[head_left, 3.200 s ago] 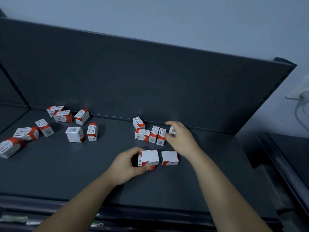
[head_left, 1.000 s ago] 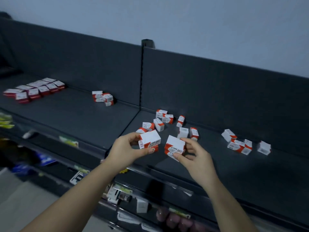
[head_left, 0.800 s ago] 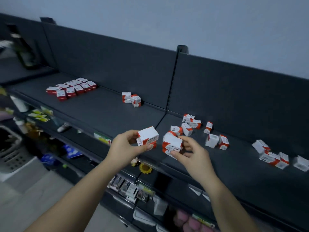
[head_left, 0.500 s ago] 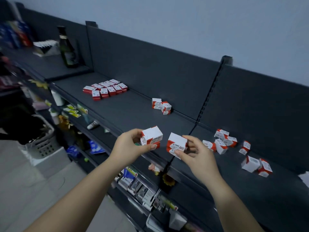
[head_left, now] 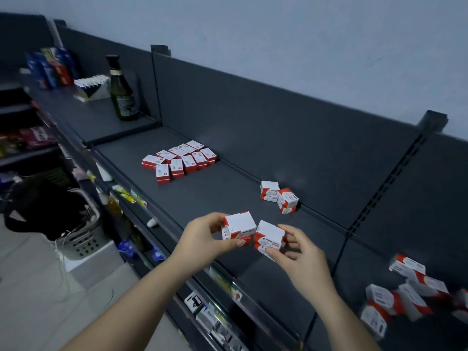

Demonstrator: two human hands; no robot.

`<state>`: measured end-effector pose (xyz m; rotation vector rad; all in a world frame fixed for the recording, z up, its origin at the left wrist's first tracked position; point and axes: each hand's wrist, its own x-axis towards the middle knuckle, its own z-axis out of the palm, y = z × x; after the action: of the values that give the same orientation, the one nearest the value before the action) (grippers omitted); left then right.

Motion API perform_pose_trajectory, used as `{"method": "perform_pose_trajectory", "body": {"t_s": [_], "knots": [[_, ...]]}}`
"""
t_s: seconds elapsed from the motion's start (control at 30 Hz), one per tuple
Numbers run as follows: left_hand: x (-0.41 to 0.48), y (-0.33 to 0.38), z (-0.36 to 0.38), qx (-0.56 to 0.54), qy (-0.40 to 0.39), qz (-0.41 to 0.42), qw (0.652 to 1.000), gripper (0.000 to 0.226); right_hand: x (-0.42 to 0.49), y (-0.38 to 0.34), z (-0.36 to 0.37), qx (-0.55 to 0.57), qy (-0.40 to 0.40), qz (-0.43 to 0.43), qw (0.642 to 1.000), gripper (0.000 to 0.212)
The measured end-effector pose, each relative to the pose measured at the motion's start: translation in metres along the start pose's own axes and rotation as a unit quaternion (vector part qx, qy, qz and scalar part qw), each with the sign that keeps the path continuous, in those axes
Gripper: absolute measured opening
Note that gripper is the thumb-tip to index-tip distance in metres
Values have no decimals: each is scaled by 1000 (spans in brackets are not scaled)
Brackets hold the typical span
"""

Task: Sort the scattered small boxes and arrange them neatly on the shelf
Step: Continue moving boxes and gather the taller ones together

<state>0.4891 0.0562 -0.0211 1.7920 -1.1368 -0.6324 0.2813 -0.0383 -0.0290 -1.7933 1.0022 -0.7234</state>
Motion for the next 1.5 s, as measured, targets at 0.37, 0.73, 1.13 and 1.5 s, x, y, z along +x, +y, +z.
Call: {"method": "perform_pose_trajectory", "body": {"t_s": [0.37,0.73,1.13,1.5], "knots": [[103,-39,20,-3,-80,9,997,44,58,25,17,-44,69,85,993,48],[188,-74,60,120,-149,145,971,37,86,51,66,-237,201,154,938,44],[237,-80,79,133,-160,219,953,33,126,62,68,-279,264,224,895,39],[238,-81,79,84,-148,212,962,55,130,68,70,-305,283,215,884,44]]}}
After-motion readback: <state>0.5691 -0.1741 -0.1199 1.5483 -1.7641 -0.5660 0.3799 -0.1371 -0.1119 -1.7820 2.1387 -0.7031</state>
